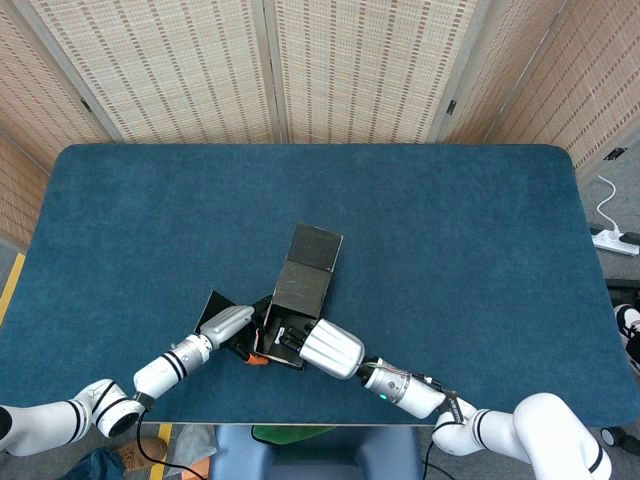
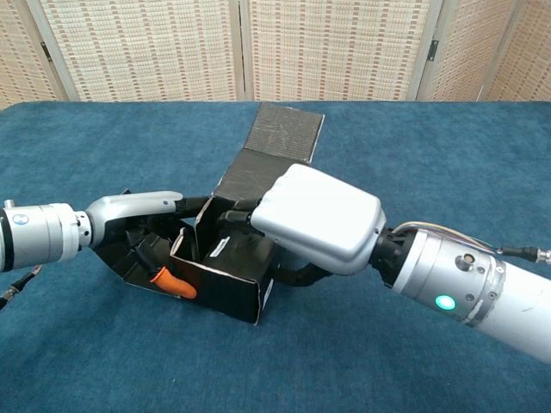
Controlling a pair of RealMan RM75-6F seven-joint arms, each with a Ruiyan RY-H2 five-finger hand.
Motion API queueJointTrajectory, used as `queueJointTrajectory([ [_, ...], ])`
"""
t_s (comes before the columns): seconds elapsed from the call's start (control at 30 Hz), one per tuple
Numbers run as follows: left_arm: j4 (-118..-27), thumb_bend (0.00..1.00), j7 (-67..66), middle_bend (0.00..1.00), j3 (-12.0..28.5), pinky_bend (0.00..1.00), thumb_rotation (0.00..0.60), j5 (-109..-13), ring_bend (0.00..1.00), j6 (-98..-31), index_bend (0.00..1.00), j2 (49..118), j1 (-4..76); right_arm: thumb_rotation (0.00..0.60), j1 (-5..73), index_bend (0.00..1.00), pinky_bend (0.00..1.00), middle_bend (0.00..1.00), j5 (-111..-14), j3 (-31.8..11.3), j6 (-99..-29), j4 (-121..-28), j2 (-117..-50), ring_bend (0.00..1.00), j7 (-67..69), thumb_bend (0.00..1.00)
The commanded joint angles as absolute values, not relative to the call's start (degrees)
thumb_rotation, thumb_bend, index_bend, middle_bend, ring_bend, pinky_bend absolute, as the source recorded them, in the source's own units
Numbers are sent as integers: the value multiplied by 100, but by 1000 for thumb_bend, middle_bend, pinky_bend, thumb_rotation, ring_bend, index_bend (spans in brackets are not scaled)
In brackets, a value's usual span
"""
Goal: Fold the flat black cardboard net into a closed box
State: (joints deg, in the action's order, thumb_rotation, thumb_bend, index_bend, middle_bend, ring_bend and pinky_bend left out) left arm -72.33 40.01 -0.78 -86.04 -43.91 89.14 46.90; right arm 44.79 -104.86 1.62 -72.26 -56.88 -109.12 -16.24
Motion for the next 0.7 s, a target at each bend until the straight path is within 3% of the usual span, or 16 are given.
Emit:
queueJointTrajectory([
  [0.03, -7252, 180, 3967, 132, -67, 538, 600, -8602, 448, -4402, 99, 8921, 4687, 600, 4500, 327, 1000, 382, -10458, 117, -7196, -5708, -10920, 728, -1658, 208],
  [0.47, -7135, 180, 3806, 253, 4, 555, 600, -8446, 467, -4381, 252, 9042, 4628, 600, 4539, 327, 1000, 379, -10454, 147, -7064, -5744, -10822, 727, -1688, 213],
  [0.7, -7087, 180, 3862, 279, 32, 558, 600, -8439, 474, -4362, 278, 9065, 4620, 600, 4467, 327, 1000, 369, -10445, 200, -7083, -5822, -10704, 727, -1694, 214],
])
